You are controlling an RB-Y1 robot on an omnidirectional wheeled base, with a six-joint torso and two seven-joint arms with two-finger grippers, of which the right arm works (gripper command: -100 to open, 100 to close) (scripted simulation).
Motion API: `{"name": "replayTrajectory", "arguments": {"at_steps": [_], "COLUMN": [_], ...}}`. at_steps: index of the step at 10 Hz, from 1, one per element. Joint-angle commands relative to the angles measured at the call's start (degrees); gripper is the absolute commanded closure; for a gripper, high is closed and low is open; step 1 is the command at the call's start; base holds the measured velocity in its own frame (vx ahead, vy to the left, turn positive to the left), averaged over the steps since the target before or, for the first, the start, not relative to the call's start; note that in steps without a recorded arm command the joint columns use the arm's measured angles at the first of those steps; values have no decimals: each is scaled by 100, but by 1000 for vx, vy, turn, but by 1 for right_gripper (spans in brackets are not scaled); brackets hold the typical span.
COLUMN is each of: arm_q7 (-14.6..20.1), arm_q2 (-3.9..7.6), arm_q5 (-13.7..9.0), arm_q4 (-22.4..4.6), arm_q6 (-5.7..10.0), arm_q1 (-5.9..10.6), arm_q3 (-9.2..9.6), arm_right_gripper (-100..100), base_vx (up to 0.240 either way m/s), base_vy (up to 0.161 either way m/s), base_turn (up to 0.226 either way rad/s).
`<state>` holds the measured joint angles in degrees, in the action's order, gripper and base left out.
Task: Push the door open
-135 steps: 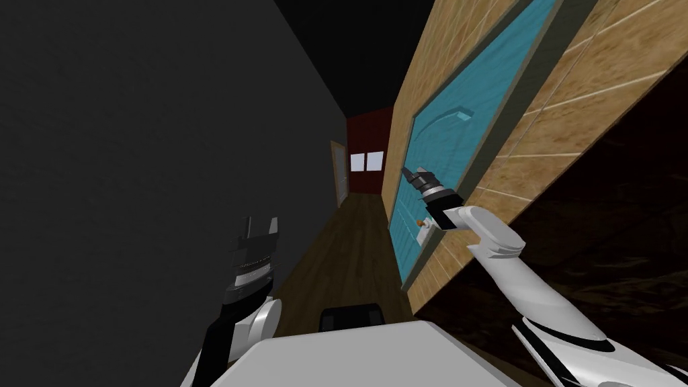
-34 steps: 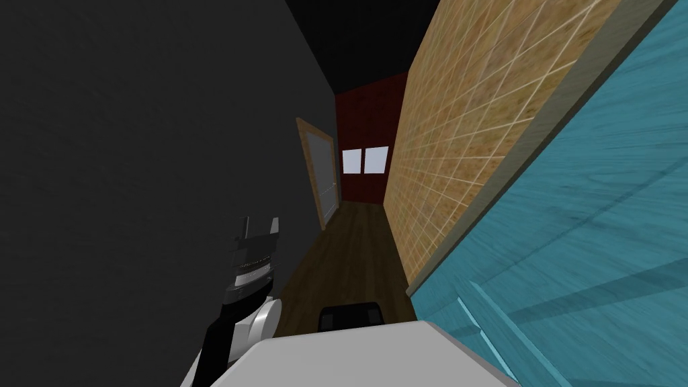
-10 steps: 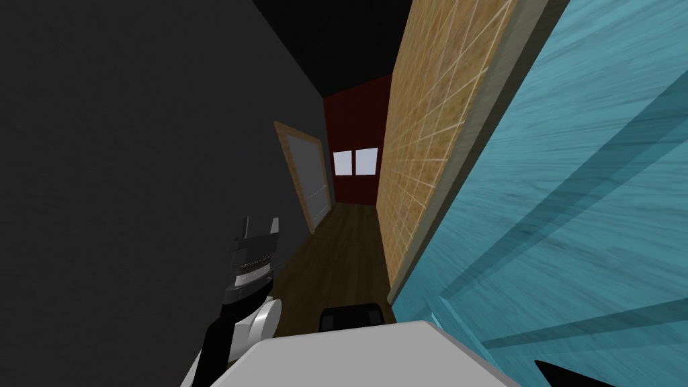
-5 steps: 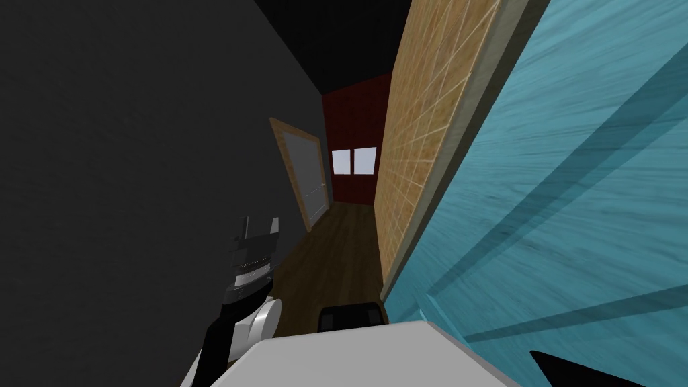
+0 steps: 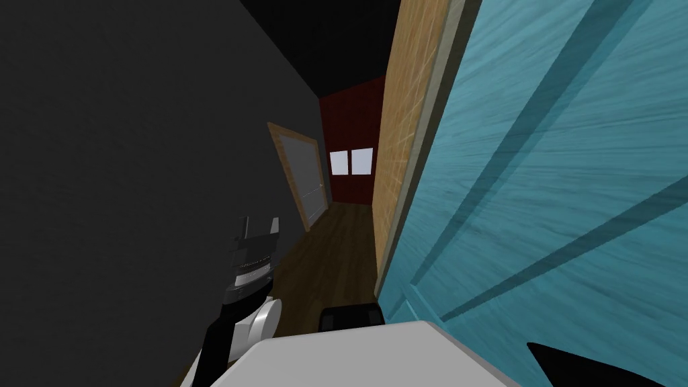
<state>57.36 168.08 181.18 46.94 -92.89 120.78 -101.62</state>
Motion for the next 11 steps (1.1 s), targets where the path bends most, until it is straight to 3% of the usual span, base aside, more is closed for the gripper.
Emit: {"name": "replayTrajectory", "arguments": {"at_steps": [1, 6, 9, 11], "arm_q7": [66, 208, 265, 276], "arm_q2": [144, 551, 714, 746], "arm_q5": [146, 529, 681, 712], "arm_q4": [-126, -411, -525, -548], "arm_q6": [-134, -419, -532, -554], "arm_q1": [170, 640, 830, 868], "arm_q3": [-117, -428, -552, -577], "arm_right_gripper": [-100, -100, -100, -100], "base_vx": [-70, -112, -80, -11], "base_vy": [-116, -101, -69, -45], "base_turn": [1, 42, -33, -126]}}
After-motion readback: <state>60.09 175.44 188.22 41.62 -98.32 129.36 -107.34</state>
